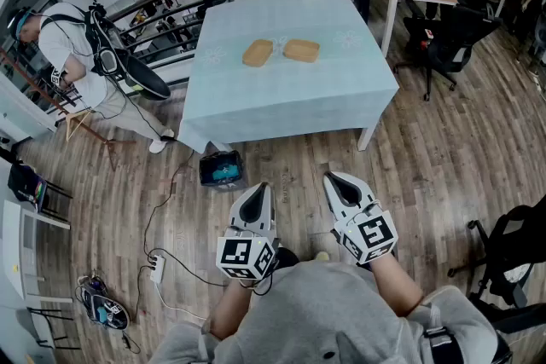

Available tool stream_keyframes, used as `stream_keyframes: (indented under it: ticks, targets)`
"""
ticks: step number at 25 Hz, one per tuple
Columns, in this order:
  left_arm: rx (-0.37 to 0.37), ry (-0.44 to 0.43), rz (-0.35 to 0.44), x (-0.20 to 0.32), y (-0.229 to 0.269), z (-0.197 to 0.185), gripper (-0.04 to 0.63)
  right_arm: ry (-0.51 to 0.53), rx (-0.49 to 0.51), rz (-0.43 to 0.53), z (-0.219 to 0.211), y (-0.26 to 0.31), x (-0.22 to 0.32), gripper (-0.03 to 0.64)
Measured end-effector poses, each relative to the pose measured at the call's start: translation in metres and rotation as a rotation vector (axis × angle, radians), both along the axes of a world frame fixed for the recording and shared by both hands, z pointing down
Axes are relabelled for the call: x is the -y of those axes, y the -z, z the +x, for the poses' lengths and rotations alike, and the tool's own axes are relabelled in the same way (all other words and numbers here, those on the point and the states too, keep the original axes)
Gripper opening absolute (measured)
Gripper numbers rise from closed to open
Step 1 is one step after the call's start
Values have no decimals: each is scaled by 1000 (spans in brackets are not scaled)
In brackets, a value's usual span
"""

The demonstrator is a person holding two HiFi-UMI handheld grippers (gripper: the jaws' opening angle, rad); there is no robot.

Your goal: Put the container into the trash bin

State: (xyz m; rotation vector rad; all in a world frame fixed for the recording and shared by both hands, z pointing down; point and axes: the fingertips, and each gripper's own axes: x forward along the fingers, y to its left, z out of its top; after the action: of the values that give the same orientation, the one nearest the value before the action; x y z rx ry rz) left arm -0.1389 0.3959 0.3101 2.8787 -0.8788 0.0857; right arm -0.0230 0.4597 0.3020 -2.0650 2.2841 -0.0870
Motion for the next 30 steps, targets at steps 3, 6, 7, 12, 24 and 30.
stream_keyframes:
  ticks: [3,6,7,12,24,30]
  targets:
    - [1,5,24,-4,6,5,20,-10,-8,10,8,2,-2,26]
    - [-4,7,31,-6,13,8,20,-21,0,18,12,5,-6,26]
    - [-7,4,34,-8,15,10,20,-24,1,22,14,6,-8,26]
    - [-13,-15,53,-16,20,25,20,-42,1,36,24,11,-16,26]
    - [-11,-62,46,-27,8,36,20,-68,-5,61,27,13,-17,26]
    - [-15,-54,42,-10,5,40,20,-79,15,46,32,6,-3,26]
